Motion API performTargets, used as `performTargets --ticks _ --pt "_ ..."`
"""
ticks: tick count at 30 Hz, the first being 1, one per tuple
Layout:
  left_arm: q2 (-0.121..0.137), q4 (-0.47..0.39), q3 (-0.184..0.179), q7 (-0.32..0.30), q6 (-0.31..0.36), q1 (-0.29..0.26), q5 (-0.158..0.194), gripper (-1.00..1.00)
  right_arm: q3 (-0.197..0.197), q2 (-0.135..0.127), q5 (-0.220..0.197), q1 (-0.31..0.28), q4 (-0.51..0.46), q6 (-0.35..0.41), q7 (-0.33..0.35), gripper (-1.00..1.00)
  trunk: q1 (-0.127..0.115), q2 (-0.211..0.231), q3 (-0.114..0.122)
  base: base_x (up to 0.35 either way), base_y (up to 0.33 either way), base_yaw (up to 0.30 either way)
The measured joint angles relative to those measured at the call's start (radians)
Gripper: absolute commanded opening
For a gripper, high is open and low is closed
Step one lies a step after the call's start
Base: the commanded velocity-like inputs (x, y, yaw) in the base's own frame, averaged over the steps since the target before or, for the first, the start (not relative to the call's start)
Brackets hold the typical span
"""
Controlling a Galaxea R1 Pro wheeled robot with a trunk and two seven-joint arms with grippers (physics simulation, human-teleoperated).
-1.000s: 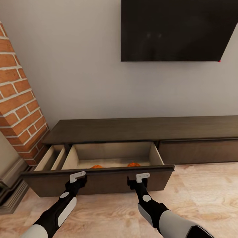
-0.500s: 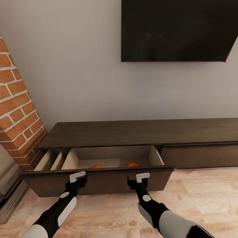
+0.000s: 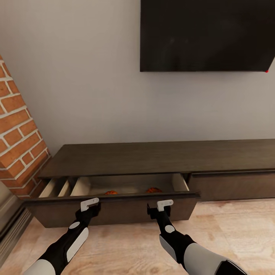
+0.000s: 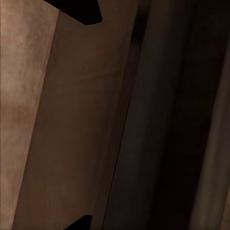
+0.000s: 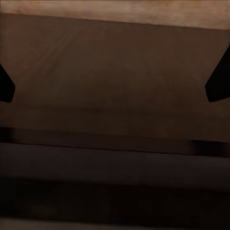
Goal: Place each of the two pumpkins and all three candles from the living room inside a cabinet in the living room (use any cabinet), then make sure every cabinet is closed, and position the cauldron so it is next to a table in the living room.
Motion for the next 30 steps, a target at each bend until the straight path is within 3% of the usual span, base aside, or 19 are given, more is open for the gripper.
performTargets --ticks 11,27,30 --pt "0.000 0.000 0.001 0.001 0.000 0.000 0.001 1.00 0.000 0.000 0.000 0.000 0.000 0.000 0.000 1.00 0.000 0.000 0.000 0.172 0.000 0.000" --pt "0.000 -0.001 0.001 0.000 0.000 0.000 0.006 1.00 0.000 -0.001 0.000 0.000 0.000 0.000 0.000 1.00 0.000 0.000 0.000 0.280 0.000 0.000" --pt "0.000 -0.003 0.000 0.001 -0.001 0.020 -0.002 1.00 0.000 -0.001 0.000 0.000 0.000 0.000 0.000 1.00 0.000 0.000 0.000 0.174 0.000 0.000"
